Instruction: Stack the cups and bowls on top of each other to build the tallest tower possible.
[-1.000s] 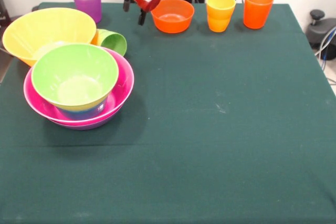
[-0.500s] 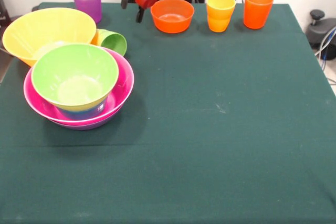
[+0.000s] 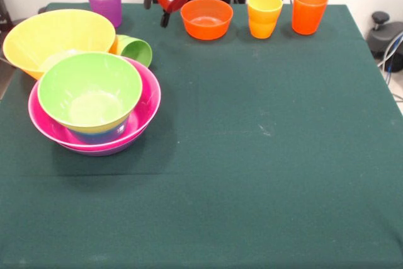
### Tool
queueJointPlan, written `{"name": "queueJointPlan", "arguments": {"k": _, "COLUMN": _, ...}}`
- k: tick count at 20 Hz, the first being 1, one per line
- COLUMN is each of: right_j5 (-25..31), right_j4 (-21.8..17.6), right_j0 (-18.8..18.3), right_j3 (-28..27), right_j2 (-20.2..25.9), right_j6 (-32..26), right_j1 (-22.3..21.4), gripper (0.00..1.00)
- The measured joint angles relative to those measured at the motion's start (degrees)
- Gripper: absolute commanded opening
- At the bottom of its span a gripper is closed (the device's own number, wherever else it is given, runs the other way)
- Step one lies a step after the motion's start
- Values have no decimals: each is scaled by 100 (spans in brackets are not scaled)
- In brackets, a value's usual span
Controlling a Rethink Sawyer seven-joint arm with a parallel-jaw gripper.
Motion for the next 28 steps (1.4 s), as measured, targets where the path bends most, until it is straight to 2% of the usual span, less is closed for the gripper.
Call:
{"name": "queueJointPlan", "arguments": {"k": 12, "right_j5": 162, "right_j4": 226, "right_j0": -27, "right_j3": -696, "right_j2": -31, "right_j6": 0, "right_j1": 335, "gripper": 100}}
{"name": "queueJointPlan", "arguments": {"k": 28, "right_j5": 407, "right_j4": 490, "right_j0": -56, "right_j3": -1272, "right_j2": -65, "right_j6": 0, "right_j1": 632, "gripper": 100}}
